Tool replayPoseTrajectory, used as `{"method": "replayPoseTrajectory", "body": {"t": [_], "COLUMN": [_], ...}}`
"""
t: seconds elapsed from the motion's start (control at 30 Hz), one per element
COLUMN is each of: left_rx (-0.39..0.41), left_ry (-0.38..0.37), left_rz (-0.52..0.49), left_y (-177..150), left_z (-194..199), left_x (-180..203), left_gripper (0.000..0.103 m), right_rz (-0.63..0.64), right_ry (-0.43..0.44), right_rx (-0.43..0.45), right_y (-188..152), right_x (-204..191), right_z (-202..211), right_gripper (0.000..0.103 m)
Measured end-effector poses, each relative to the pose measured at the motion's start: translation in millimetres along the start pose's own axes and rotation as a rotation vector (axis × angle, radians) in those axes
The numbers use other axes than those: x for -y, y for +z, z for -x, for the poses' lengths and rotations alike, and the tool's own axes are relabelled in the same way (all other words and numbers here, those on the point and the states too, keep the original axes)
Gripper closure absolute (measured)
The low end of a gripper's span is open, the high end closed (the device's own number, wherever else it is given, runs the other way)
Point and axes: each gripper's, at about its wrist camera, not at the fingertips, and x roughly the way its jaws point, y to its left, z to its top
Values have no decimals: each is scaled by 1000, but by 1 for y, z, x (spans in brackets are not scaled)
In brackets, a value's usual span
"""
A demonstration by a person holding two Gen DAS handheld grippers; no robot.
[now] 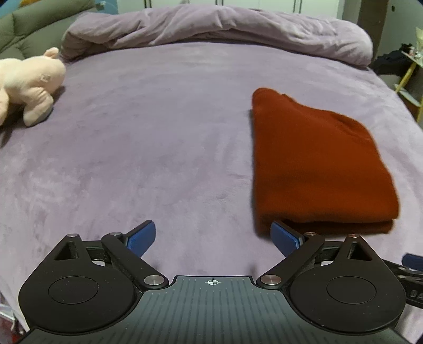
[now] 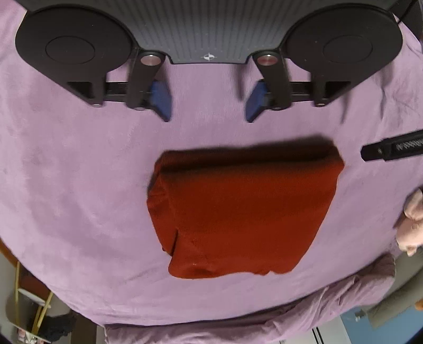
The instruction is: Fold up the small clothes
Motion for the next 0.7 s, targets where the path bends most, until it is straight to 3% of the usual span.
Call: {"method": "replayPoseTrajectory", "body": {"t": [0.23, 0.43, 0.53, 0.7], "left_rx": [33, -46, -95, -108], "left_ry": [-104, -83, -89, -68], "left_rz": [4, -38, -79, -102], "left_y": [2, 12, 15, 13], "left_z": [23, 23, 18, 15], "left_x": [-1, 7, 12, 18], "left_gripper": [2, 2, 2, 2], "right_rz": [66, 101, 77, 38], "right_ry": [-78, -148, -136, -144], "right_rx": [23, 30, 29, 20], "right_y": [13, 26, 30, 34], "right_x": [-25, -36, -37, -33], "right_z": [30, 41, 45, 47], "right_gripper": [5, 5, 5, 5]}}
